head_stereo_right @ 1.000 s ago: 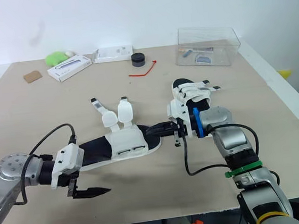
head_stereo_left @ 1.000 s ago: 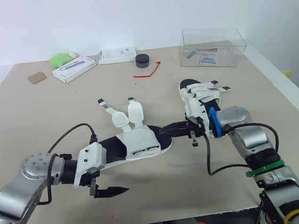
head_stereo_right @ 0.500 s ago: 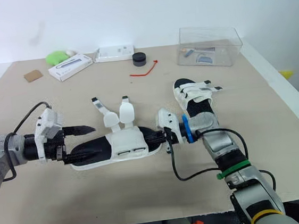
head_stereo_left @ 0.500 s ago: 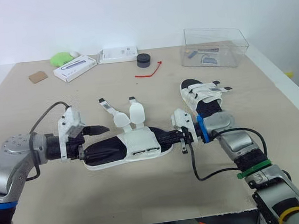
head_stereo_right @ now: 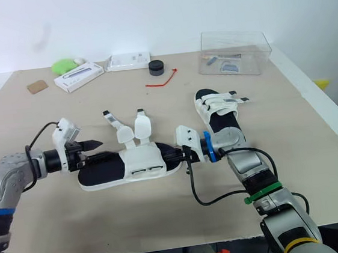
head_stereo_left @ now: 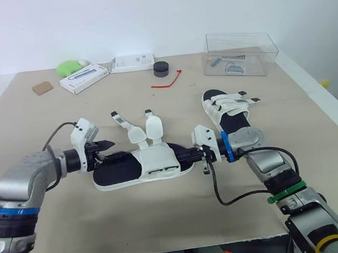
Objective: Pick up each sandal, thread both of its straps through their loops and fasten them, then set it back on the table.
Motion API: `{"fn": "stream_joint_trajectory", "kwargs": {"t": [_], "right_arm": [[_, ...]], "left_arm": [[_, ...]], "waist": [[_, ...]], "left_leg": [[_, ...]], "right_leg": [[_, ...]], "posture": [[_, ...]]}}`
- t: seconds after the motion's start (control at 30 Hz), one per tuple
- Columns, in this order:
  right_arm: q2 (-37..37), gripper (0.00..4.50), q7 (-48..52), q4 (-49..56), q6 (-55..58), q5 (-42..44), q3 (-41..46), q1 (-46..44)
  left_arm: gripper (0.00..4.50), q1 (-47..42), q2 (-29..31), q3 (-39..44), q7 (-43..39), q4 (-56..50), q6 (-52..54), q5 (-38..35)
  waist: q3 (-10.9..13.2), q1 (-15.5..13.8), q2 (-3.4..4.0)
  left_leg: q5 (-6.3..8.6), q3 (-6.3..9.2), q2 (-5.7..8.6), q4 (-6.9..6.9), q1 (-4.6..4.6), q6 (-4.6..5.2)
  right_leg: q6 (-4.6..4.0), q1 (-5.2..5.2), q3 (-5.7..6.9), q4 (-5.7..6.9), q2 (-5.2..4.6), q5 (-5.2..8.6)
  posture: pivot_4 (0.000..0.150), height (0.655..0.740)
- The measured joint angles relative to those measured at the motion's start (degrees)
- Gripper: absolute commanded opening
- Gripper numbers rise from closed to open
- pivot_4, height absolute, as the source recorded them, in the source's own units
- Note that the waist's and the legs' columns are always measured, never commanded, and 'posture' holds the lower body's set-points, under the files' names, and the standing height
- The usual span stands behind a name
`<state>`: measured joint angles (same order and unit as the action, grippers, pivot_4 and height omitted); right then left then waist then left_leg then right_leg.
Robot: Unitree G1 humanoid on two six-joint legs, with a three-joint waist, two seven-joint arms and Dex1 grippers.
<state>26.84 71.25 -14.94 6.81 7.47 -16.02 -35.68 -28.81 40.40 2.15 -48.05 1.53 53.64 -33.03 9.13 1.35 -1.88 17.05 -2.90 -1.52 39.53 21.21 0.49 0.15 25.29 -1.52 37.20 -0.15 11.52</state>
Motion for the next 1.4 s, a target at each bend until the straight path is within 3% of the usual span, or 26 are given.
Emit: {"fn": "stream_joint_trajectory", "kwargs": {"t": [0.3,0.57,1.17,1.4], "right_arm": [[0.1,0.07,-0.1,-0.1,-1.8,-0.6,0.0,0.1],[0.2,0.07,-0.1,0.1,-2.6,-1.0,-0.1,0.3],[1.0,0.07,-0.3,1.2,-3.0,-1.1,-0.1,0.9],[1.0,0.07,-0.2,1.2,-3.1,-1.3,-0.1,0.9]], "left_arm": [[4.50,-7.7,-7.4,0.5,1.6,9.4,7.0,-1.9],[4.50,-17.8,-13.4,7.1,3.5,24.3,7.4,-3.1],[4.50,-15.2,-11.8,6.1,-0.9,25.0,6.6,-1.9],[4.50,-15.2,-10.6,9.4,-3.6,22.3,12.1,-7.0]], "waist": [[0.0,0.0,-0.04],[0.0,0.0,-0.05],[0.0,0.0,-0.06],[0.0,0.0,-0.06]], "left_leg": [[-0.02,0.00,0.04,0.04,0.01,-0.05],[-0.06,0.03,0.08,0.10,0.06,-0.11],[-0.05,0.07,0.15,0.10,0.09,-0.12],[-0.05,0.08,0.16,0.10,0.09,-0.12]], "right_leg": [[0.01,0.00,-0.03,0.05,-0.05,-0.03],[0.03,0.00,-0.02,0.06,-0.08,-0.07],[0.07,0.01,0.01,0.06,-0.19,-0.09],[0.07,0.00,0.02,0.06,-0.21,-0.08]], "posture": [[0.150,0.7400],[0.150,0.7400],[0.150,0.7400],[0.150,0.7400]]}}
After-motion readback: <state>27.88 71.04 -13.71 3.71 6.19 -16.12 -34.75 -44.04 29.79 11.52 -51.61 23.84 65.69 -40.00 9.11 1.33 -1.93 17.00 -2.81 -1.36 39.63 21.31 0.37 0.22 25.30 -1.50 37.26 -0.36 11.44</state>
